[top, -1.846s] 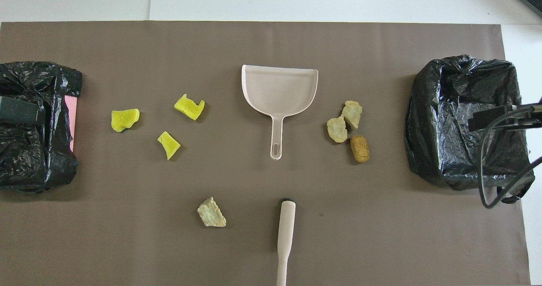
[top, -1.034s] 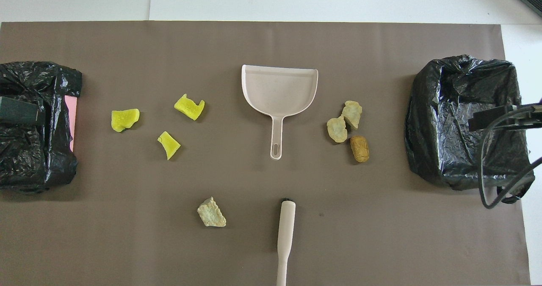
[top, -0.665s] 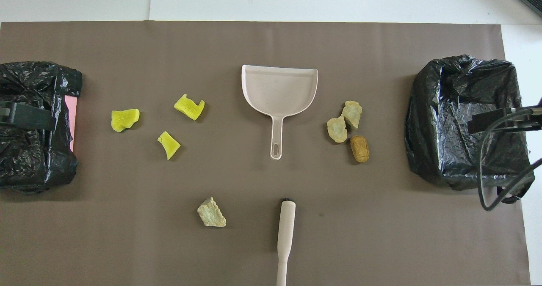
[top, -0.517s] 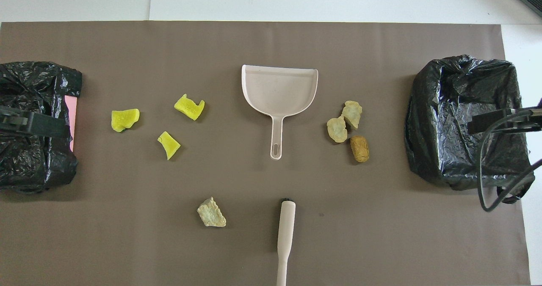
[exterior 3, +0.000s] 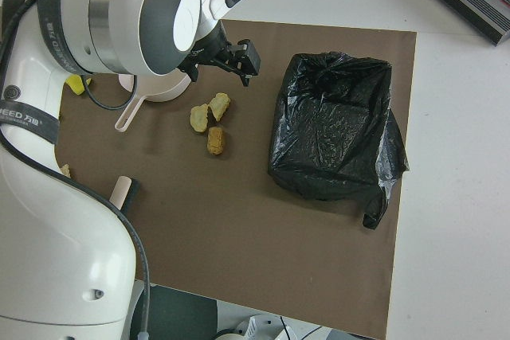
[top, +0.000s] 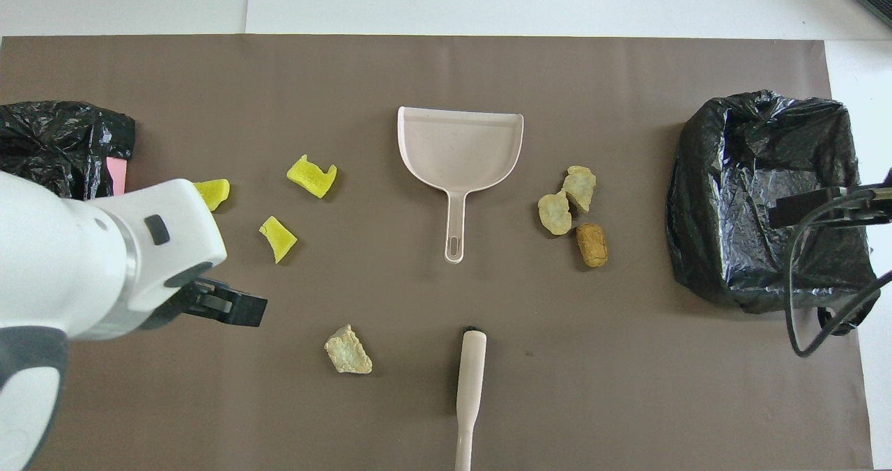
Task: Sweep and dump trash in bin
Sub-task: 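Reach the left gripper to the wooden brush handle and grasp it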
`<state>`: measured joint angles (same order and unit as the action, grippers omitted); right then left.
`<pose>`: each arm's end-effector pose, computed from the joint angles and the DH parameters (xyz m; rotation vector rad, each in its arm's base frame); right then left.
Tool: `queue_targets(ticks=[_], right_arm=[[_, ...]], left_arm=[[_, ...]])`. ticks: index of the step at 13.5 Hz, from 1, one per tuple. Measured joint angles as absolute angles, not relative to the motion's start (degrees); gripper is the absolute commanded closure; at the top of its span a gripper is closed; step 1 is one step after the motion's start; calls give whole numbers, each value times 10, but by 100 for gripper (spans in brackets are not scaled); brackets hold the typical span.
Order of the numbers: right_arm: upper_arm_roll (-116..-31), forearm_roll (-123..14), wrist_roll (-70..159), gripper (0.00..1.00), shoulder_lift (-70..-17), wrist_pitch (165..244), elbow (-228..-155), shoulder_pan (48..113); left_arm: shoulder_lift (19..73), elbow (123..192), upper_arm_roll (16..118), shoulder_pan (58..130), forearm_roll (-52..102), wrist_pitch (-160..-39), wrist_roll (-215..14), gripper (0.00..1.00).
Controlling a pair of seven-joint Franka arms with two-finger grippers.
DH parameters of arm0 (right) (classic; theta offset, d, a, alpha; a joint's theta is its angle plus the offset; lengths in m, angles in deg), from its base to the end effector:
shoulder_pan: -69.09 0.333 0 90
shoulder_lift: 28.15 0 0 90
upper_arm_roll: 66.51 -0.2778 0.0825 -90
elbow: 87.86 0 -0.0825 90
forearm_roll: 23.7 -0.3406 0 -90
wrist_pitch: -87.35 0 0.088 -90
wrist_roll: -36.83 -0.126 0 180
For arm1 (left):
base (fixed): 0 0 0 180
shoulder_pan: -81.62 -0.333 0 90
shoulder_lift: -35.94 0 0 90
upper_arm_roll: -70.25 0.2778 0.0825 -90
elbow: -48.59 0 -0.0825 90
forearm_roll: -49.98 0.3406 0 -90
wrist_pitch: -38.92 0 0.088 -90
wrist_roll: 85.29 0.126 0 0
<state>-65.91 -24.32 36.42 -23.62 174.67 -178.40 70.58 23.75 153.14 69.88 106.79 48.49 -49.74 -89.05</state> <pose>0.4851 0.0087 0.5985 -3.1295 -0.0141 -0.0356 0.4003 -0.1952 0.5590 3.0759 -0.5911 -0.1077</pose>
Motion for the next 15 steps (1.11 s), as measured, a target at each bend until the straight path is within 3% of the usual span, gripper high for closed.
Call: queue_targets(ticks=[10,15], right_arm=[[-659,-243,364,0,-229,1747,-1796,706],[-665,-243,364,0,-228,1747,-1806,711]], left_arm=[[212,1757,697,1336,482,-702,-1127,0],[275,1808,696,1442,482,-836,-1246,0]])
